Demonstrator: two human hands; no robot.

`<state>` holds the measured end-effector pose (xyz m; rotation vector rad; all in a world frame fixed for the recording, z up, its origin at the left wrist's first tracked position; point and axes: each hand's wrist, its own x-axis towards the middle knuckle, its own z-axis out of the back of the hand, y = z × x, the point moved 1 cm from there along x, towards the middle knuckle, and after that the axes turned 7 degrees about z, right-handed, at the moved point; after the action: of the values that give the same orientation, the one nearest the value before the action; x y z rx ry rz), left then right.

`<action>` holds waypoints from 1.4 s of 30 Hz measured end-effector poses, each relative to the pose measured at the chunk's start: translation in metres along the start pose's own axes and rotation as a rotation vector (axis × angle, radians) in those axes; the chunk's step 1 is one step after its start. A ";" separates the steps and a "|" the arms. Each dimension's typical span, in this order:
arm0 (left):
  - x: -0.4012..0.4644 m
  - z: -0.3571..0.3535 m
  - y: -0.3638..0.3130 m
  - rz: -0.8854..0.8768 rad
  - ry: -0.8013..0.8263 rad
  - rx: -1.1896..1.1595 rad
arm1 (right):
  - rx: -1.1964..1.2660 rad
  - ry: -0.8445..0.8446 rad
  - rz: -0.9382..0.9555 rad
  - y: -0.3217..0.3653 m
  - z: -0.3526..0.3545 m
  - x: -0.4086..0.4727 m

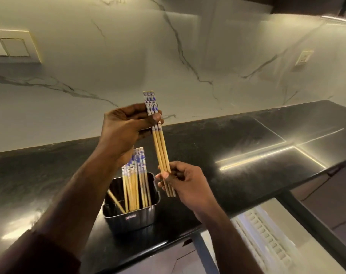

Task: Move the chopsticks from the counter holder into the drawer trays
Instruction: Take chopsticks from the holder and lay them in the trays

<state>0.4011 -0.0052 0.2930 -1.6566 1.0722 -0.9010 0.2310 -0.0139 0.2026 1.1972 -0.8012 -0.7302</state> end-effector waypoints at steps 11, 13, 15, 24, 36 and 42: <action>-0.022 -0.162 0.108 0.238 0.084 -0.127 | -0.007 -0.057 -0.245 -0.056 0.185 -0.110; -0.029 -0.189 0.145 0.291 0.091 -0.141 | -0.025 -0.071 -0.329 -0.071 0.217 -0.130; -0.037 -0.209 0.183 0.358 0.093 -0.143 | -0.030 -0.073 -0.466 -0.087 0.244 -0.148; -0.100 -0.258 0.344 0.618 0.163 0.174 | -0.041 -0.033 -0.860 -0.164 0.311 -0.232; -0.085 -0.250 0.433 0.680 0.130 0.675 | -0.101 -0.112 -1.047 -0.250 0.292 -0.197; -0.070 -0.240 0.455 0.341 0.360 1.389 | -0.144 -0.075 -1.177 -0.291 0.275 -0.155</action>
<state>0.0468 -0.0968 -0.0760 -0.1648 0.5937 -1.2774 -0.1029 -0.0854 -0.0567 1.4673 -0.0056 -1.7516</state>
